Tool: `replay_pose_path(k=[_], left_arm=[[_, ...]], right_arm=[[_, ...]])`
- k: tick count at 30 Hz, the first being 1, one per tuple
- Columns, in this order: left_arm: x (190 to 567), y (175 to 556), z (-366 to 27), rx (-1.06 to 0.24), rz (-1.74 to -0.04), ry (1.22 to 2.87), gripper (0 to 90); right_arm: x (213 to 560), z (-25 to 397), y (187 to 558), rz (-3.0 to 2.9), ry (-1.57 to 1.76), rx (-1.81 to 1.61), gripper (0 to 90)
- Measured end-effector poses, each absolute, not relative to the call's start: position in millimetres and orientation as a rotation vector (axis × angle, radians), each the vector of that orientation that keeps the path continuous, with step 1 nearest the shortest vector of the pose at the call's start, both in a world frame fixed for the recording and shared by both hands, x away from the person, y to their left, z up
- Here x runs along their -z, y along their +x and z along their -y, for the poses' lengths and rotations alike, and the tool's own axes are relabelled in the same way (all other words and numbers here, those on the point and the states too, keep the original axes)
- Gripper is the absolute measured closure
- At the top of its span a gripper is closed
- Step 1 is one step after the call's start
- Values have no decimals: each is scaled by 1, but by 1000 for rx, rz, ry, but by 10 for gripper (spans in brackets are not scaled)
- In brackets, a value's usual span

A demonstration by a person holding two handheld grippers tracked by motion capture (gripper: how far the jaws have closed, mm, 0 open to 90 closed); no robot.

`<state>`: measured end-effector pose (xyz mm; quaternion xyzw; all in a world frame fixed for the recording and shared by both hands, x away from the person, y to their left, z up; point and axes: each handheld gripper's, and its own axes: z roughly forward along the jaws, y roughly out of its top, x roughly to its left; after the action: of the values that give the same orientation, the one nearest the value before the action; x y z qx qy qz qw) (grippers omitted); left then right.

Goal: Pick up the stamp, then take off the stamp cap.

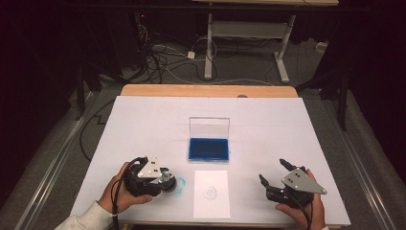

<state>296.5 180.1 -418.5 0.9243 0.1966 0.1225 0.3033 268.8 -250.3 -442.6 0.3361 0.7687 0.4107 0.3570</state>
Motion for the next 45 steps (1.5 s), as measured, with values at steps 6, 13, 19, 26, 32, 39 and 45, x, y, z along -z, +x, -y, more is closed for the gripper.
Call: replay_pose_path(k=[6, 13, 19, 26, 32, 39, 45], left_arm=[[416, 298, -186, -333, -557, 2421, 545], [412, 301, -189, -340, -568, 2405, 545], [405, 308, -181, -352, -559, 2392, 545], [394, 324, -174, -366, -583, 2323, 545], [387, 334, -172, -347, -584, 2278, 545], [378, 343, -158, -348, -555, 2242, 545], [370, 346, -144, -358, -522, 2220, 545]], right_arm=[[442, 248, 271, -1978, 859, -1074, 169], [444, 243, 277, -2013, 839, -1080, 188], [442, 241, 278, -2007, 833, -1075, 191], [437, 237, 285, -2011, 854, -1084, 173], [433, 229, 292, -2034, 831, -1112, 167], [428, 211, 302, -2043, 808, -1181, 165], [423, 189, 314, -2037, 769, -1258, 192]])
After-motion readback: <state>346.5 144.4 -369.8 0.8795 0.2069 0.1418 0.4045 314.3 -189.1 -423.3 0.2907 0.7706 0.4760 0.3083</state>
